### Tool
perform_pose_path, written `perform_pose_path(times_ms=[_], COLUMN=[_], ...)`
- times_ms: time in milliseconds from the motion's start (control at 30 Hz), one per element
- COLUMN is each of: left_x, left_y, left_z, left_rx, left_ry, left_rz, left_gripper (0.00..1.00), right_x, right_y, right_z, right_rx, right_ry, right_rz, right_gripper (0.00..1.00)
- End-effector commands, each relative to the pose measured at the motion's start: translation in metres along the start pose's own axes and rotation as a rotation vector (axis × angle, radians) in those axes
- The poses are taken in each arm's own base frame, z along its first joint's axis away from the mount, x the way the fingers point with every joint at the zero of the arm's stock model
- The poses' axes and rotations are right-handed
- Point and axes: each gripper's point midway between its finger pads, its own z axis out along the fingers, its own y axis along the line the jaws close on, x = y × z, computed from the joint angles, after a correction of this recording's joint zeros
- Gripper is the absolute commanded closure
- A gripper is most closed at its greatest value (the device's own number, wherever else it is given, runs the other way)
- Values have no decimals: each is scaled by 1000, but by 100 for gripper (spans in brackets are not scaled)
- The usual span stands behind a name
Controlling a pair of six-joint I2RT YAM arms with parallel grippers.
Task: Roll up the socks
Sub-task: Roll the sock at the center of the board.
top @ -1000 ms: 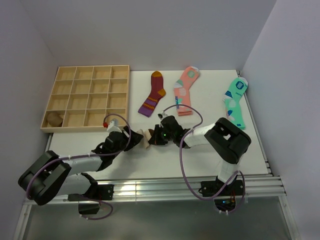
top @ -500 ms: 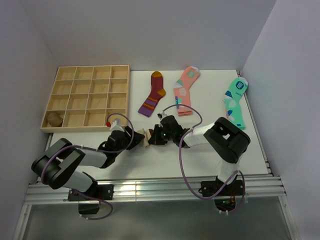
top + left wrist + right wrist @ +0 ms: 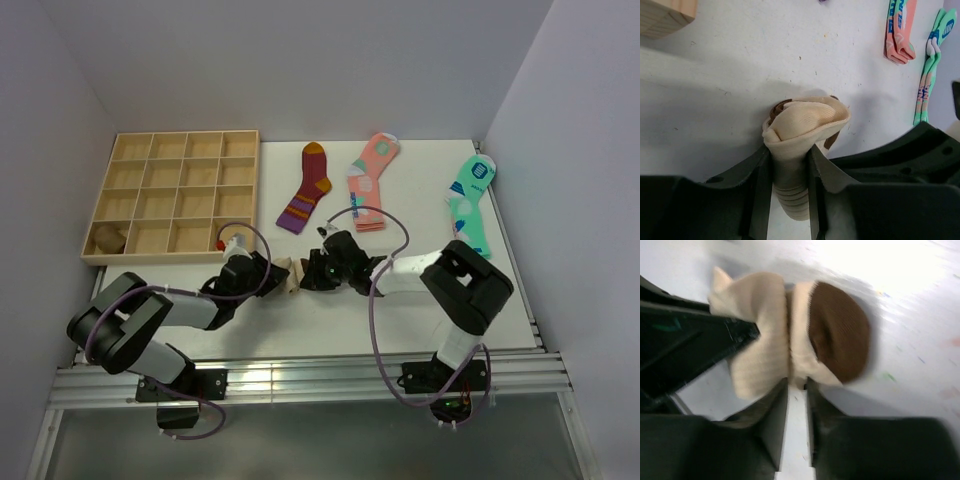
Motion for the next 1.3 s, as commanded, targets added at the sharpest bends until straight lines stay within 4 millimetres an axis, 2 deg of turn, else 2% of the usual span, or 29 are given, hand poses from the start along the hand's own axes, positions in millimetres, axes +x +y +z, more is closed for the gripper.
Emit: perform_pose_path(times_ms=[0,100,133,233,433,567,900,1133,1233,1267], left_x=[3,3,2,1,-1,-3,0,0,1,1], left_y=[24,28,27,27,24,20,17,15,14,15], left_z=[-2,-2,-2,-3,-5,-5,-6,-6,-6,-6], left_rx=[-128,-169,-172,-198,-239,-244,-251,-259,-258,-259], left_ry=[16,23,24,25,35,35,43,43,45,47], left_rz=[32,32,32,30,37,40,58,66,64,64], left_gripper=[86,88,90,91,91,91,91,91,91,91], right_x=[5,-3,-10,-13,-12,-9,-26,-13,-9,-6], right_y=[-21,-7,5,23,46,49,63,59,55,53], right_z=[-26,-35,-40,-45,-39,-29,-24,-6,-2,-1], right_rx=[133,117,86,42,10,13,9,-6,-1,4], right_ry=[-17,-86,-122,-165,-173,-154,-192,-136,-122,-114], right_rz=[-89,-143,-158,-205,-292,-315,-322,-312,-311,-310], right_gripper=[68,60,59,56,50,47,44,46,49,54])
